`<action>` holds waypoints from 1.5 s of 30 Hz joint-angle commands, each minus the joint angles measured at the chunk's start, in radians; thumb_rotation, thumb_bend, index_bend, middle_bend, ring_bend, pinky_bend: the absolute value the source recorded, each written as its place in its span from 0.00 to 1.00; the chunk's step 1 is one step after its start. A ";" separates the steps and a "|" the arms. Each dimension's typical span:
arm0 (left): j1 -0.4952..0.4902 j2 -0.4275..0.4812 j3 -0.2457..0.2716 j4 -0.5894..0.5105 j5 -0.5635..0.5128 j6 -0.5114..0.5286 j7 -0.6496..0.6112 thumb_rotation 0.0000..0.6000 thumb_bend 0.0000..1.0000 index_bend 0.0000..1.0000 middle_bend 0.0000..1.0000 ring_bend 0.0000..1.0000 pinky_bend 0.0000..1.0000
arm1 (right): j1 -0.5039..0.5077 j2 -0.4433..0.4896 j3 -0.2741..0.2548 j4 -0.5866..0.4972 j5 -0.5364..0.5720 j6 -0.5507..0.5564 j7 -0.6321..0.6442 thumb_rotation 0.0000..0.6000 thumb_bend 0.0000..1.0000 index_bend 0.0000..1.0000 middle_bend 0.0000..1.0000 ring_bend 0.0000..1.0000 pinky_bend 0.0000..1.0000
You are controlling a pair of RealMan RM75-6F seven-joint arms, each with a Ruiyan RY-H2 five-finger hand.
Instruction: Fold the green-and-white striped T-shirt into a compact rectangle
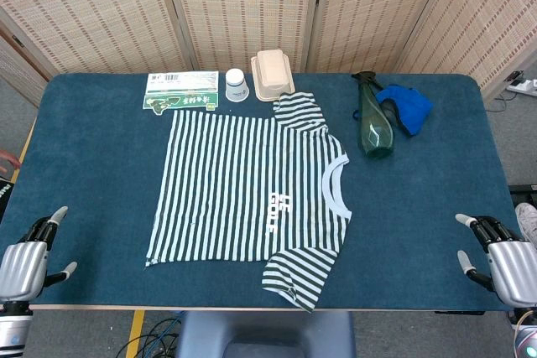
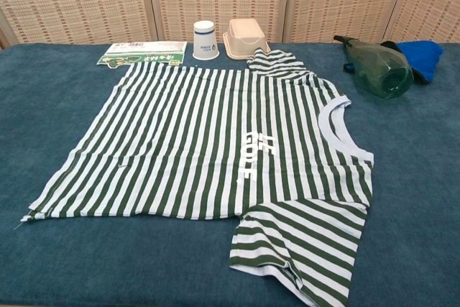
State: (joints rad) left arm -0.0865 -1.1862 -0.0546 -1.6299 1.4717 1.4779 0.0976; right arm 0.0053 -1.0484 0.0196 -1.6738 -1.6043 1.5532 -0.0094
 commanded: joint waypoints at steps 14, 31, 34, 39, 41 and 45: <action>-0.002 0.004 0.010 0.003 0.026 0.010 -0.002 1.00 0.18 0.11 0.22 0.20 0.44 | -0.016 0.008 -0.001 0.006 -0.018 0.043 0.016 1.00 0.39 0.21 0.29 0.26 0.41; -0.140 -0.030 0.073 0.074 0.203 -0.149 -0.032 1.00 0.18 0.26 0.57 0.54 0.75 | -0.024 0.023 0.000 -0.002 -0.032 0.069 0.016 1.00 0.39 0.20 0.29 0.26 0.41; -0.175 -0.053 0.075 0.086 0.206 -0.200 -0.035 1.00 0.18 0.29 0.69 0.65 0.84 | -0.023 0.023 0.001 -0.004 -0.031 0.066 0.014 1.00 0.39 0.20 0.29 0.26 0.41; -0.229 -0.104 0.075 0.106 0.185 -0.294 -0.027 1.00 0.18 0.31 0.81 0.77 0.91 | -0.016 0.023 0.005 -0.006 -0.027 0.055 0.013 1.00 0.39 0.20 0.29 0.26 0.41; -0.249 -0.127 0.072 0.110 0.173 -0.325 -0.013 1.00 0.18 0.33 0.84 0.80 0.93 | -0.011 0.022 0.006 -0.007 -0.027 0.049 0.010 1.00 0.39 0.20 0.29 0.26 0.41; -0.277 -0.174 0.056 0.121 0.130 -0.373 0.023 1.00 0.18 0.38 0.88 0.83 0.94 | -0.006 0.022 0.007 -0.009 -0.025 0.039 0.008 1.00 0.39 0.20 0.29 0.26 0.41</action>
State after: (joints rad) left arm -0.3513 -1.3459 0.0083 -1.5157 1.6163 1.1200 0.1063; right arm -0.0009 -1.0265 0.0266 -1.6826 -1.6292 1.5924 -0.0011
